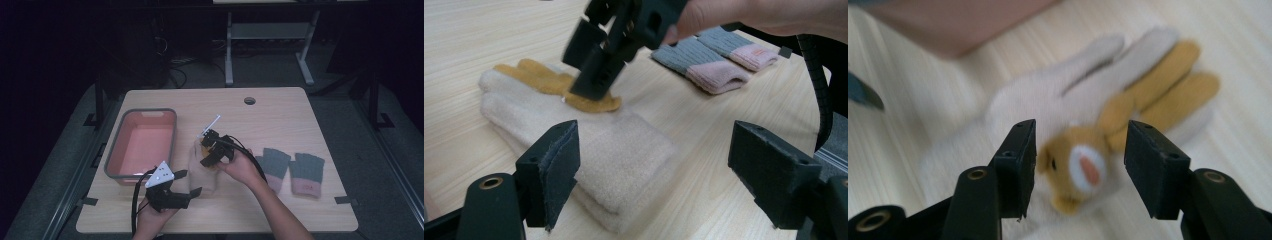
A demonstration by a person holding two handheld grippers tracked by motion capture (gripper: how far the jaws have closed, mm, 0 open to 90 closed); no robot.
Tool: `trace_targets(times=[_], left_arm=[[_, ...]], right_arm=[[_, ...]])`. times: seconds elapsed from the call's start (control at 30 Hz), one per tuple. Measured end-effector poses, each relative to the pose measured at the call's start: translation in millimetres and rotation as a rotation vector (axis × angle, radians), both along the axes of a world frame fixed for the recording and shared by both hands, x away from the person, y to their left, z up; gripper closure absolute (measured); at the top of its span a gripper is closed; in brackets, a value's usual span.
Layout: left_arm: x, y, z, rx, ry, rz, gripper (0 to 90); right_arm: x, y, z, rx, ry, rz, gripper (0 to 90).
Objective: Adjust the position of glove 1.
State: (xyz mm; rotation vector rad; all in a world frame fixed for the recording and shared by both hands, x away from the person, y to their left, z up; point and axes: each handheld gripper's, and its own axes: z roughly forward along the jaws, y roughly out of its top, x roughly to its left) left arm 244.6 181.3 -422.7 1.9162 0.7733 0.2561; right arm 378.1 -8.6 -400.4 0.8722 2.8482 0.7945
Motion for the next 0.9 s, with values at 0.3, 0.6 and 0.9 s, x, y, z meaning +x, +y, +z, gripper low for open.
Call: trace_targets(times=[0.3,0.6,0.9], left_arm=[[-1.6,-1.3,-1.1,0.004,0.003,-0.005,20.8],[-1.9,-1.7,-0.4,-0.001,-0.001,-0.009,20.7],[-2.5,-1.4,0.1,-0.002,-0.009,-0.011,20.7]], right_arm=[[7.1,28.2,2.0,-0.037,-0.001,0.057,57.5],[18.0,47.8,-23.6,-0.090,0.028,0.067,53.8],[14.1,47.1,-28.6,-0.138,0.003,0.074,54.3]])
